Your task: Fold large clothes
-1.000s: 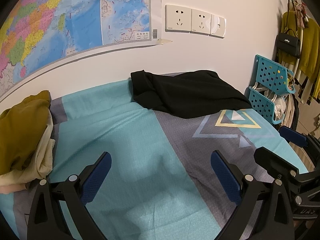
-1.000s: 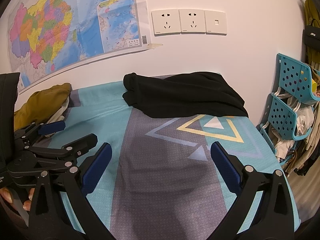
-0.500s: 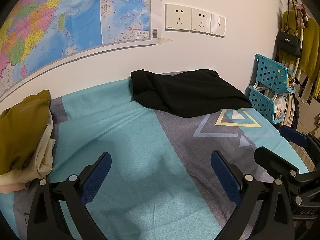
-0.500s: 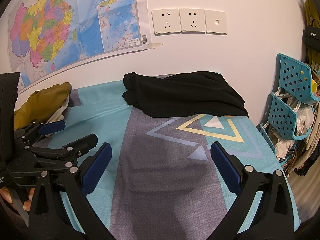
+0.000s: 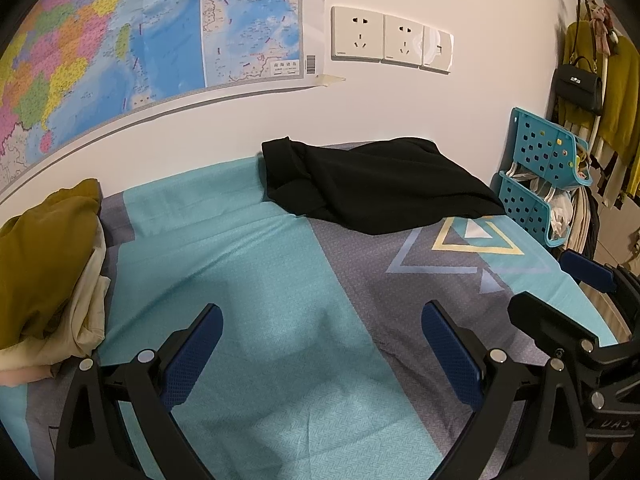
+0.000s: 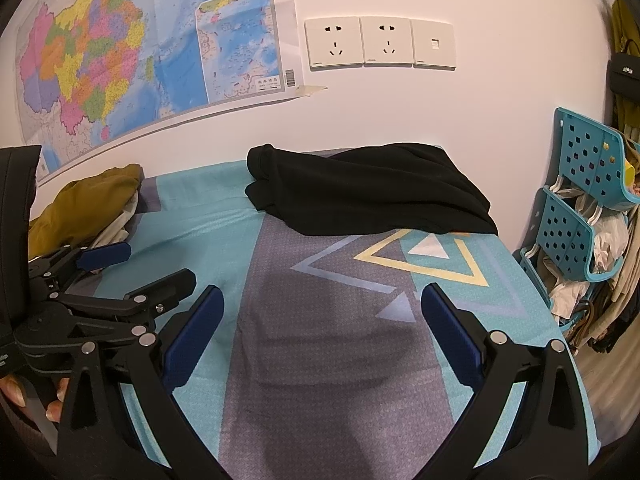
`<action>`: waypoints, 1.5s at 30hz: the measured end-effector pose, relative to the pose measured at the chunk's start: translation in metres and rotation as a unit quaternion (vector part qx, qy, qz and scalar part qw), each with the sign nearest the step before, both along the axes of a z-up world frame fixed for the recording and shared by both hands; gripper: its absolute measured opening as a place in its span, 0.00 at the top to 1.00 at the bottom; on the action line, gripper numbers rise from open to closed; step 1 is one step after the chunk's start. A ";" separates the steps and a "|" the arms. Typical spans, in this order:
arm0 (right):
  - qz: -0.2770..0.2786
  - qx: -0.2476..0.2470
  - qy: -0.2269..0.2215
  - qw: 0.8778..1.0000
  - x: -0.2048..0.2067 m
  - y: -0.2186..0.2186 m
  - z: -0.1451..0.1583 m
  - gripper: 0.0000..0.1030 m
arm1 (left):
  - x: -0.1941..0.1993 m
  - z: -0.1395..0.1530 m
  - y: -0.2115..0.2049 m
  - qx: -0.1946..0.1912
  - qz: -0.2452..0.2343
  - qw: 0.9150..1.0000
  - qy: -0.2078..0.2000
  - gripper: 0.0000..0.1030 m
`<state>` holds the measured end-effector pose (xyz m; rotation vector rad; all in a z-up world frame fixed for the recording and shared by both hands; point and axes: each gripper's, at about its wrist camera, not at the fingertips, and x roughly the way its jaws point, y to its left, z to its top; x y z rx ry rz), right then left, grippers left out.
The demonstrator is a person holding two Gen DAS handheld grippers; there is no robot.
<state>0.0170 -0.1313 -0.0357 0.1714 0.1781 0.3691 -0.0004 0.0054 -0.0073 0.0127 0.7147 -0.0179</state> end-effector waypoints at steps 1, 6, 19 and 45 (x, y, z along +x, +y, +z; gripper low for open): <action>0.000 -0.001 0.000 1.000 0.001 0.000 0.000 0.05 | 0.000 0.000 0.000 0.000 0.000 1.000 0.000 0.07; 0.002 -0.002 0.000 1.000 0.002 0.001 0.001 0.05 | 0.000 0.000 0.000 -0.001 0.001 1.000 -0.002 0.07; 0.003 -0.003 -0.002 1.000 0.002 0.003 0.000 0.05 | 0.000 0.000 0.000 -0.001 0.001 1.000 -0.001 0.07; 0.003 -0.118 0.025 0.993 0.093 0.014 0.014 0.05 | 0.045 -0.010 0.019 0.014 0.030 0.999 0.034 0.07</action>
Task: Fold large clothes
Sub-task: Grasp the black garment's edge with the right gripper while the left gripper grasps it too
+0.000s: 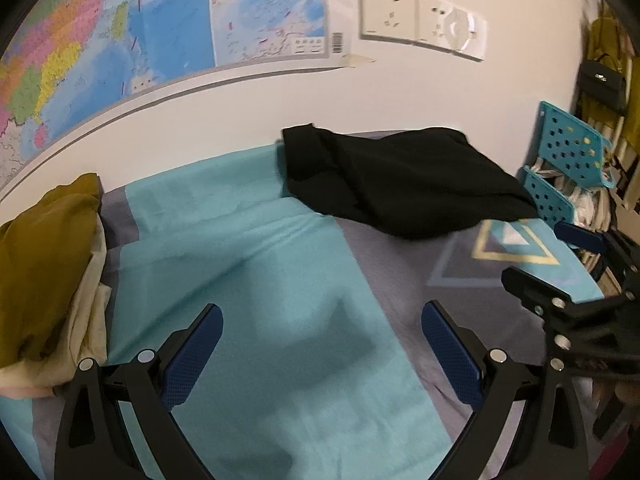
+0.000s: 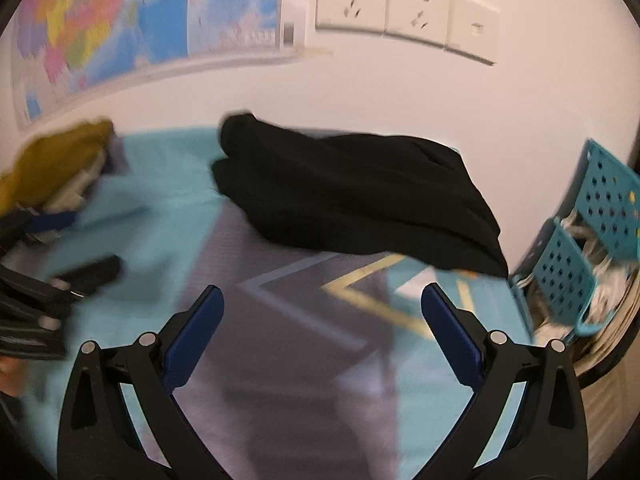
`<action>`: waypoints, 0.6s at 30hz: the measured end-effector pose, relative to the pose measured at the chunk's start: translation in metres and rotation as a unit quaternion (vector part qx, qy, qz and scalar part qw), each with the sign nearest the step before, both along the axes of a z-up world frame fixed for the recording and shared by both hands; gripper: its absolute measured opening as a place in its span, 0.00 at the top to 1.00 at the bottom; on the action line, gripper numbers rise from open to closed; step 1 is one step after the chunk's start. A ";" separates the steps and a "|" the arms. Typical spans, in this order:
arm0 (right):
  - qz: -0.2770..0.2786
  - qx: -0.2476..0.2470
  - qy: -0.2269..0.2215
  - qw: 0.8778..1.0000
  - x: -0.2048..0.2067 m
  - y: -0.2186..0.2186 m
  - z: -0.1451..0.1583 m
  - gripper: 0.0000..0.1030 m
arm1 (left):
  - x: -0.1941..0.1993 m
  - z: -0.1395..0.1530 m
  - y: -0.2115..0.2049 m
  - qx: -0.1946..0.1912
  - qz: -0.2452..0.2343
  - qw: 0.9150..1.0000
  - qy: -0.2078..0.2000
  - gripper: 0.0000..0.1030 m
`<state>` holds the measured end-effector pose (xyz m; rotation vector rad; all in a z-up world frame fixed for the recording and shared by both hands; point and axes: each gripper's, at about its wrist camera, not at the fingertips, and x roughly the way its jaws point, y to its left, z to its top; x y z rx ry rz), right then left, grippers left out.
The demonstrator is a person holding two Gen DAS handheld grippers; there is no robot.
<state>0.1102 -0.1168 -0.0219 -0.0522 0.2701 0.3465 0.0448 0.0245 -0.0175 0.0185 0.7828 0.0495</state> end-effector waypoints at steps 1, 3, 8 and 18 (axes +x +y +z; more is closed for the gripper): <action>-0.002 -0.024 0.001 1.000 0.014 0.005 0.002 0.06 | 0.006 -0.001 0.004 0.003 0.004 1.000 0.003 0.07; -0.003 -0.054 0.007 0.999 0.033 0.012 0.002 0.06 | 0.015 -0.003 0.009 0.009 0.011 1.000 0.005 0.07; -0.005 -0.123 0.009 0.992 0.075 0.036 0.000 0.09 | 0.036 -0.010 0.022 0.017 0.028 0.999 0.016 0.07; 0.031 -0.120 -0.028 0.992 0.077 0.019 0.025 0.87 | 0.057 -0.015 0.040 0.023 0.044 0.998 0.022 0.07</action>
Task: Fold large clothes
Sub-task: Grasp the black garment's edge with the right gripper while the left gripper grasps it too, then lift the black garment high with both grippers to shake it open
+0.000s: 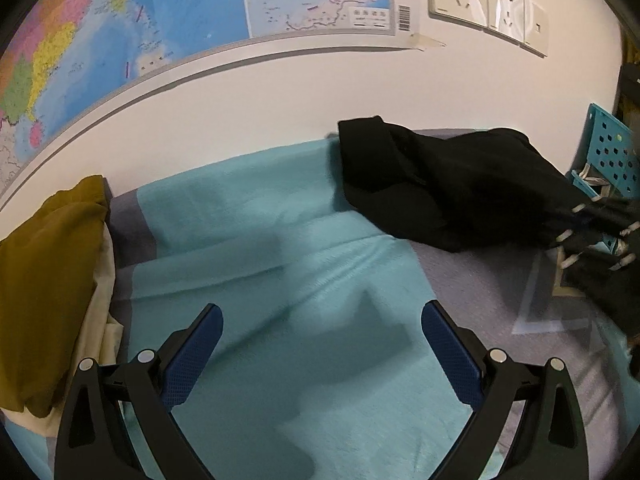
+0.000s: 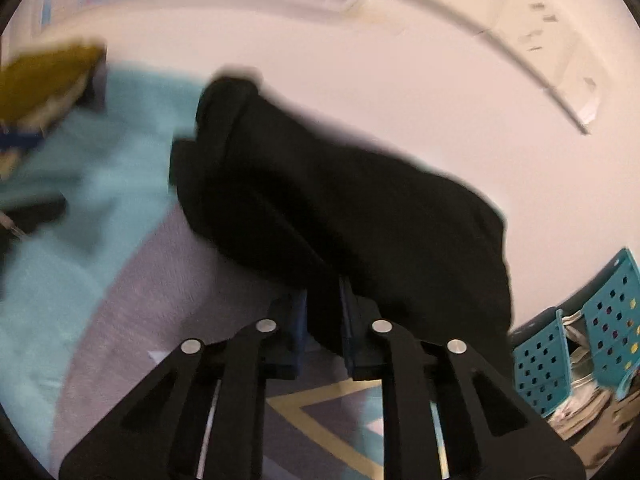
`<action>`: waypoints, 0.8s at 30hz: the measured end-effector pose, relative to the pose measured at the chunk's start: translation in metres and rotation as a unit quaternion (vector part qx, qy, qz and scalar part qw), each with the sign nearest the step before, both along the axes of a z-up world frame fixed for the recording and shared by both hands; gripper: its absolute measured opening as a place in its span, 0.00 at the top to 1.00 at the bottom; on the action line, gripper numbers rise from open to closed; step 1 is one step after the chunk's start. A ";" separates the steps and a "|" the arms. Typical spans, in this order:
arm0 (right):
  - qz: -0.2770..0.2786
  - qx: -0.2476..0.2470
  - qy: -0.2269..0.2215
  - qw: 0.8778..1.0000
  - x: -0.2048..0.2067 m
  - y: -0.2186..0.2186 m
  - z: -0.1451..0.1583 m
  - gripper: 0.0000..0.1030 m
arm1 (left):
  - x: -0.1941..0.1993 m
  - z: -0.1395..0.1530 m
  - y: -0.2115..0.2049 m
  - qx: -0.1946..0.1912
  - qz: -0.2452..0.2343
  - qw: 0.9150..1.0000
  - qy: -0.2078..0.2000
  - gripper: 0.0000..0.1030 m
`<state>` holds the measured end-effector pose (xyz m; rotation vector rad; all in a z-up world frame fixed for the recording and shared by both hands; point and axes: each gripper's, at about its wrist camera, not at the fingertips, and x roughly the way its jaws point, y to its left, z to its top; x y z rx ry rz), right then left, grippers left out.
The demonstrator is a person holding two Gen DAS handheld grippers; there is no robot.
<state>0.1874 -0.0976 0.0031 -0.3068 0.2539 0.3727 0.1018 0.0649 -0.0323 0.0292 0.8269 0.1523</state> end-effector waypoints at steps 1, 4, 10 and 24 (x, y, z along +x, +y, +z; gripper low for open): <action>0.000 0.026 -0.012 1.000 -0.007 -0.013 0.009 0.87 | 0.002 0.000 0.001 0.000 0.000 1.000 0.000 0.07; 0.011 0.048 -0.017 0.999 -0.014 -0.034 0.025 0.75 | 0.007 -0.002 0.006 -0.003 0.006 1.000 0.001 0.07; 0.015 -0.049 -0.019 0.999 0.002 0.013 0.010 0.32 | 0.014 -0.006 0.007 -0.001 0.007 1.000 0.005 0.07; 0.042 0.132 -0.068 0.988 -0.013 -0.068 0.102 0.95 | 0.028 -0.017 0.014 -0.008 -0.016 1.000 0.006 0.07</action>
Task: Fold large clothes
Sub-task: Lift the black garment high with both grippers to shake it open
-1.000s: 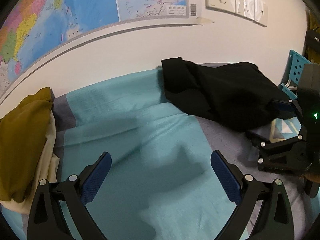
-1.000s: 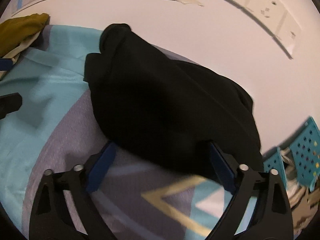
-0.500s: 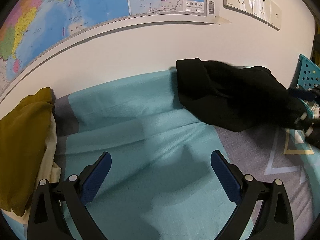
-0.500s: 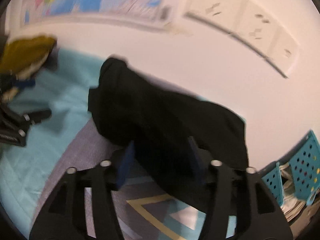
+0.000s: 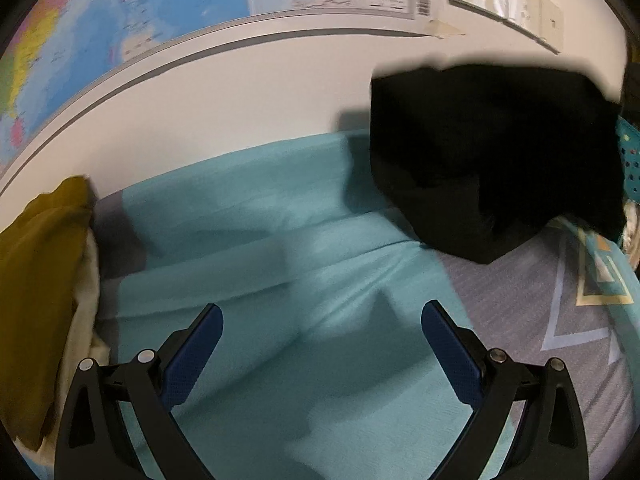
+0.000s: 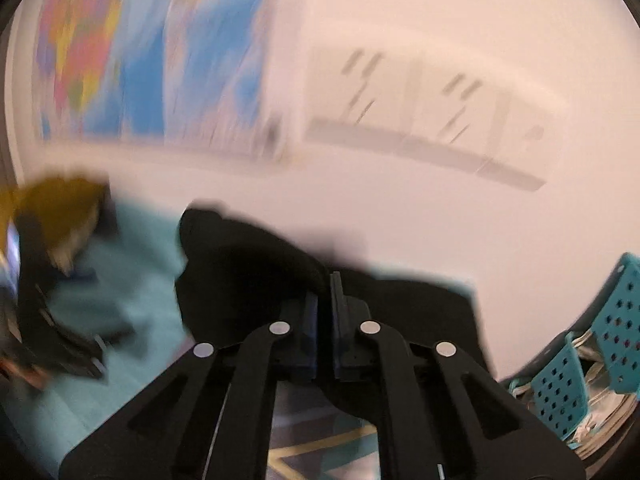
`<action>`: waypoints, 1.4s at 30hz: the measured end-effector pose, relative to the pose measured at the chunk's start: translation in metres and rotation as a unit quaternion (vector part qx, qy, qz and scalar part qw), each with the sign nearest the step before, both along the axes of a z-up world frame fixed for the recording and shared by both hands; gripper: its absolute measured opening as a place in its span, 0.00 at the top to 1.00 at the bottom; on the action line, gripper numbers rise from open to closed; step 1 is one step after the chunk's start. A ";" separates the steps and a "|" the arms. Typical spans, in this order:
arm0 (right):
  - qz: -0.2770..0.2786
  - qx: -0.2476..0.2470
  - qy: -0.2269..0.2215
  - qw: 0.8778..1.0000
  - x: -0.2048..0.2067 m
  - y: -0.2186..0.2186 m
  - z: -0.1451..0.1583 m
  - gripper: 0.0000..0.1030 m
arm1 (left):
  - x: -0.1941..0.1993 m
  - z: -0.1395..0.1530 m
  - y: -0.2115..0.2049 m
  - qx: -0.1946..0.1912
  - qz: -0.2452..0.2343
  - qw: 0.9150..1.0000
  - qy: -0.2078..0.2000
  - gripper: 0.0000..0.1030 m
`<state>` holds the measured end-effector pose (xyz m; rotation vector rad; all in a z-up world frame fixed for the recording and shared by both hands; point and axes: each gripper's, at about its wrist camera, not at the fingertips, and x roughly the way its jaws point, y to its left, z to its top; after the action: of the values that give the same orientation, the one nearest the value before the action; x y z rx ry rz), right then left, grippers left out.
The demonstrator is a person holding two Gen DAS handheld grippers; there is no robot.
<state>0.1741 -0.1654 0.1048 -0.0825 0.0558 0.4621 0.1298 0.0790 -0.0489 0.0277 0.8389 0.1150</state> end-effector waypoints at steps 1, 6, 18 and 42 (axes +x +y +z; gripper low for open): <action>0.002 0.022 -0.003 1.000 -0.005 -0.017 0.014 0.95 | 0.002 0.000 -0.003 -0.002 -0.013 1.000 -0.006 0.07; -0.014 0.082 -0.004 0.997 -0.012 -0.075 0.056 0.96 | 0.013 0.003 -0.023 -0.043 -0.101 0.993 -0.032 0.07; 0.020 0.160 0.010 0.987 -0.010 -0.128 0.062 0.96 | 0.023 -0.003 -0.110 0.033 -0.315 0.945 -0.079 0.07; -0.092 0.189 -0.220 0.952 -0.228 -0.253 0.173 0.97 | 0.013 0.252 -0.077 -0.074 -0.219 0.926 -0.300 0.97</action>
<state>-0.0540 -0.4184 0.2775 0.1966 -0.4611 0.2522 0.1426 0.0019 0.2036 0.0347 0.2102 -0.3500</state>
